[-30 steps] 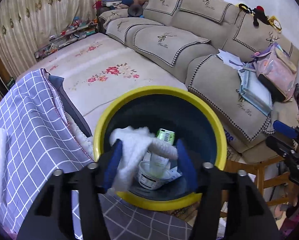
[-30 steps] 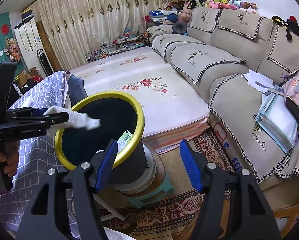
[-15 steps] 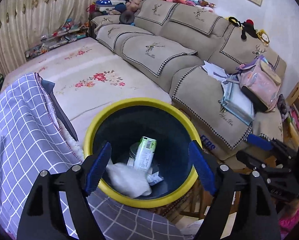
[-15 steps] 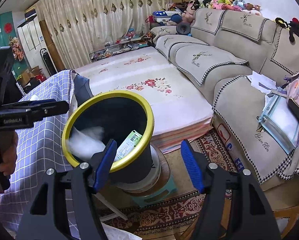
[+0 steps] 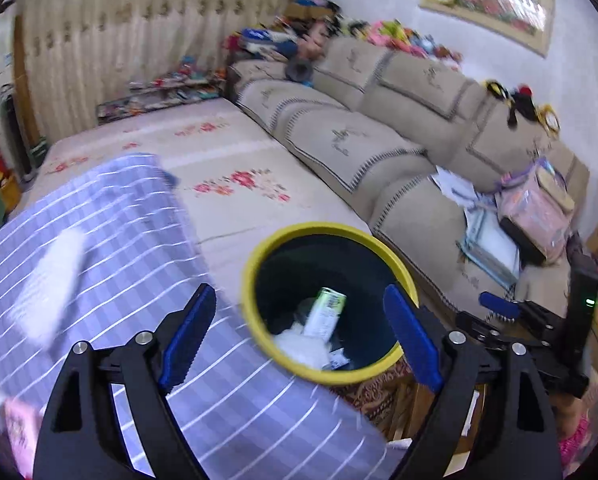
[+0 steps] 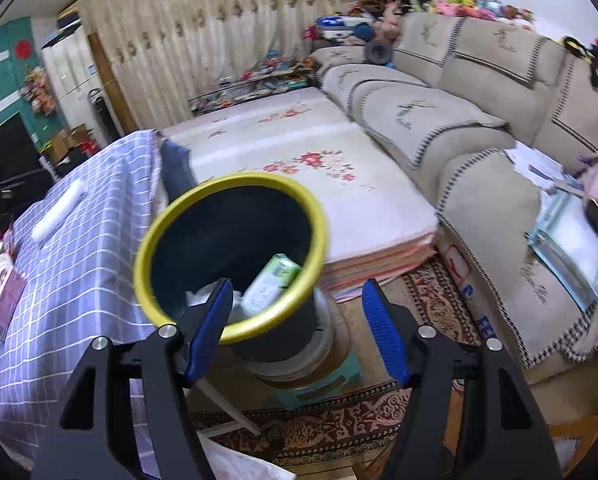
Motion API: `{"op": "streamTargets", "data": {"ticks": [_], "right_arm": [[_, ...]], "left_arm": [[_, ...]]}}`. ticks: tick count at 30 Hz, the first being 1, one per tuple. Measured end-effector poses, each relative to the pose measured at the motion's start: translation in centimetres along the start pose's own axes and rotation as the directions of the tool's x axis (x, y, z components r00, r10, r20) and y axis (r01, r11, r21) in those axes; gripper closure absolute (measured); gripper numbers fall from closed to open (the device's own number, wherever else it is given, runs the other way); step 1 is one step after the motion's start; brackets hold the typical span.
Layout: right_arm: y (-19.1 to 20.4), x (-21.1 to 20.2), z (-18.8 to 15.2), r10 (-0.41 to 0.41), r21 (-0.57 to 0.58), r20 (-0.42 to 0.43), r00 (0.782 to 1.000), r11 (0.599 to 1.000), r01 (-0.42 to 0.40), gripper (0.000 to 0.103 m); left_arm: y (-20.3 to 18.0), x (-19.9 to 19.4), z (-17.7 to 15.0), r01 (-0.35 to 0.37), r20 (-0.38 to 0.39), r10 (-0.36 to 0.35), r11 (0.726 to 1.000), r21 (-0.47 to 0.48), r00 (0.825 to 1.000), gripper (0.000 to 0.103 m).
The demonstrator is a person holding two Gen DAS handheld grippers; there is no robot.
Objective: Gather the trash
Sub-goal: 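Move the right gripper to the pink strawberry-milk carton and grasp it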
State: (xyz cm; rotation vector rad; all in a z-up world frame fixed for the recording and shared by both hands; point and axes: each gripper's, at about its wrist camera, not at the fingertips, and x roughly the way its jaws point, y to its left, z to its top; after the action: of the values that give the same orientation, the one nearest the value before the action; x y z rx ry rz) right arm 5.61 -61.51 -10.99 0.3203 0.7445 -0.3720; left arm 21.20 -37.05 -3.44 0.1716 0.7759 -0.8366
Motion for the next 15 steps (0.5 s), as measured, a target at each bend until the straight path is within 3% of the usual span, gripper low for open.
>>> {"op": "streamTargets", "data": {"ticks": [5,8,10,13,15], "right_arm": [[5.7,0.7,0.6,0.099,-0.092,-0.011,0.995,0.991,-0.100,0.039],[10.3,0.9,0.5,0.170,-0.158,-0.024,0.985,0.972,-0.172,0.039],[14.1,0.8,0.2,0.228,-0.213,-0.043,0.973,0.949,-0.232,0.039],[19.9,0.3,-0.7,0.311,-0.282,-0.066,0.948,0.906,-0.316,0.039],[23.3,-0.4,-1.4,0.364,-0.314,-0.077,0.928,0.875,-0.369,0.039]], "left_arm": [[4.7,-8.1,-3.7,-0.112,0.092,0.122,0.988,-0.106,0.988,0.015],[8.3,-13.8,-6.5,-0.208,0.142,0.236,0.960,-0.189,0.961,0.014],[10.3,-17.1,-8.4,-0.276,0.161,0.318,0.931,-0.239,0.934,0.012],[13.5,-22.5,-12.1,-0.407,0.158,0.472,0.855,-0.321,0.867,0.012],[15.3,-25.1,-14.4,-0.453,0.142,0.529,0.813,-0.365,0.836,0.012]]}}
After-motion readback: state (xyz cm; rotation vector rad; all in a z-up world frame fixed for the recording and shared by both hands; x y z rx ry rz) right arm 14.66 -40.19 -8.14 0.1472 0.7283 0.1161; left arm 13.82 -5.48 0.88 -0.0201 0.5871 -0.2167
